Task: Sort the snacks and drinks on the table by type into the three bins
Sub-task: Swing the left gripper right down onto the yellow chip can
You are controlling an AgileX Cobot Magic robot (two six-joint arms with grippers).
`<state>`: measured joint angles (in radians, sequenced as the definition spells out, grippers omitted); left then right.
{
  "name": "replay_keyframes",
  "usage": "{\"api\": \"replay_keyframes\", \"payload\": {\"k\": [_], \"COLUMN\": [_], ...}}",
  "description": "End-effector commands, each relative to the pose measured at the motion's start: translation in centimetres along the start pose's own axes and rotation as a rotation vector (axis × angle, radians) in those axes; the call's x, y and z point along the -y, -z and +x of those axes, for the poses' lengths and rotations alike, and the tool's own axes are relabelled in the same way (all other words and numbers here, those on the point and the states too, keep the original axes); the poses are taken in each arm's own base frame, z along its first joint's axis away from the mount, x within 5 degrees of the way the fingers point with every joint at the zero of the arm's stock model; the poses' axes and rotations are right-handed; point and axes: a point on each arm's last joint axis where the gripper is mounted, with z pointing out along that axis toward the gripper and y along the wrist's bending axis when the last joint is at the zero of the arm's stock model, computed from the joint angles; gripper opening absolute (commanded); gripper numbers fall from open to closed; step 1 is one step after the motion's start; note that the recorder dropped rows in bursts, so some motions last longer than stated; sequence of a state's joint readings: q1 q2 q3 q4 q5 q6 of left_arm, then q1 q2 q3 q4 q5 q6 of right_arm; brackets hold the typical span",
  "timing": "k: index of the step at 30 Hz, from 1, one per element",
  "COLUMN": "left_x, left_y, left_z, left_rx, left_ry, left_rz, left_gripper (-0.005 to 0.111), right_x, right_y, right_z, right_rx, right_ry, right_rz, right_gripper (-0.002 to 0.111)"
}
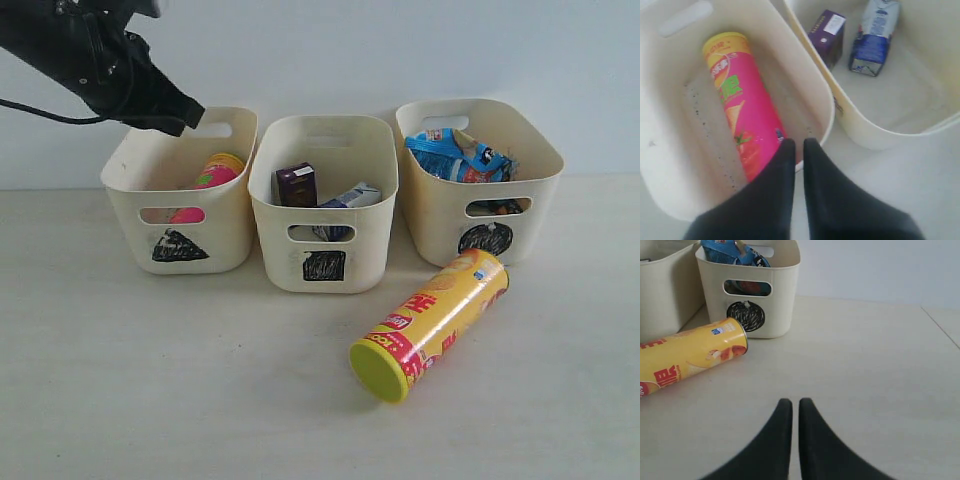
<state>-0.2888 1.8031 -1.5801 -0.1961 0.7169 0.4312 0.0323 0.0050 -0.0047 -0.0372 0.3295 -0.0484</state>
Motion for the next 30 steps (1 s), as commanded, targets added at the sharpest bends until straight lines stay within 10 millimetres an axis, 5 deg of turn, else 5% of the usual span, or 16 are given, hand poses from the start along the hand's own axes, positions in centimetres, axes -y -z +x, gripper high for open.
{"api": "replay_keyframes", "payload": {"k": [1,10,24,30], "left_x": [2.8,8.1,19.4,21.9], "left_y": [0.8,0.5,1.9,2.0], "left_z": [0.3,0.6,0.3,0.5], "left_rx": [0.023,-0.008,0.052,0.069], "left_ry": [-0.053,-0.152,-0.430,-0.476], "left_rz": [0.035,0.136,0.345,0.382], "left_gripper": [0.004,0.004,0.004,0.004], "right_x": [0.0,0.0,0.0,0.0], "right_y": [0.0,0.0,0.0,0.0], "right_z": [0.1,0.1,0.1,0.1], "right_rx": [0.008,0.008,0.008,0.008], "right_ry": [0.000,-0.001,0.000,0.000], "right_rz": [0.003,0.003,0.003,0.003], "right_gripper": [0.003,0.003,0.003,0.003]}}
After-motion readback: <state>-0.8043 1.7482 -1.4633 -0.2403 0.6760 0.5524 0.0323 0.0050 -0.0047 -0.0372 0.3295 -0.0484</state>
